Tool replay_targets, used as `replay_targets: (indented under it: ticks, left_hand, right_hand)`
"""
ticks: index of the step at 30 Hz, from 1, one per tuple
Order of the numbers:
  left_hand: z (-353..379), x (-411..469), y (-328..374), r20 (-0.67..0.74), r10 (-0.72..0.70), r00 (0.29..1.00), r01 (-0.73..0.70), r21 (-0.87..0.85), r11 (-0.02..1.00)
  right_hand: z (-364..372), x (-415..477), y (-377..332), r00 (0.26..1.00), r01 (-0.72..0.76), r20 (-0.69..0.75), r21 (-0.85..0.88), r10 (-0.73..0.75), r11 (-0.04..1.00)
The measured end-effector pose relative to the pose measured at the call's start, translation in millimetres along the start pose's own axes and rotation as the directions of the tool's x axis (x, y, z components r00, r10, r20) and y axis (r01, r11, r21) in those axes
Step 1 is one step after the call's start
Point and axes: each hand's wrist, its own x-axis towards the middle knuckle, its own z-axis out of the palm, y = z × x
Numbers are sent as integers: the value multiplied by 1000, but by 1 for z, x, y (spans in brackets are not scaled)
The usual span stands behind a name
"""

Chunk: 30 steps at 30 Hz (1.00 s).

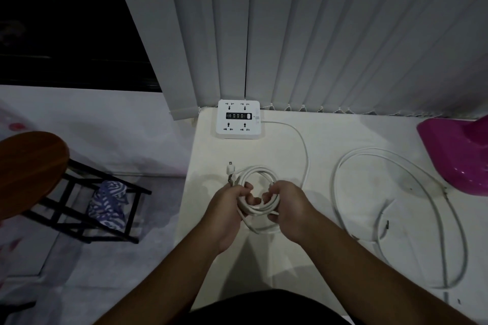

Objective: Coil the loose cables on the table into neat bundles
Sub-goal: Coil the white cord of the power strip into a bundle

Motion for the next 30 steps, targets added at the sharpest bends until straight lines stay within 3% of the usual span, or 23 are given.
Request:
replay_targets:
  ticks: [4,6,9,11,13,16,22,25,28,30]
  left_hand:
    - [-1,6,10,-77,12,997,-9,39,999]
    - [-4,7,15,-67,28,997,-17,158,987]
    - [-4,8,21,-8,49,999,-46,244,969]
    - [-4,8,22,71,32,997,-43,163,986]
    - [-7,7,20,158,-1,987,-5,38,999]
    - [-11,3,14,198,-33,980,39,-24,999]
    - [-7,12,7,38,-18,999,19,-30,999]
    - [-7,17,4,6,-35,999,35,-60,998]
    - [-9,19,3,-24,-52,998,52,-13,999]
    - [-11,20,1,-43,-51,998,54,63,997]
  right_hand:
    - [-2,1,5,993,103,69,-136,-94,985]
    - [0,-3,-2,975,201,132,-179,-179,963]
    - [4,-5,-14,968,228,161,-252,-191,940]
    - [6,-4,-17,982,172,113,-225,-150,959]
    - [7,-1,-17,994,94,61,-73,-89,993]
    - [8,4,-11,998,52,-30,26,-51,998]
    - [13,-5,9,998,-27,-63,-86,22,996]
    - [12,-6,21,994,-70,-88,-31,67,997]
    - [11,-1,27,990,14,-141,102,1,995]
    - [8,1,30,960,122,-264,93,-93,988]
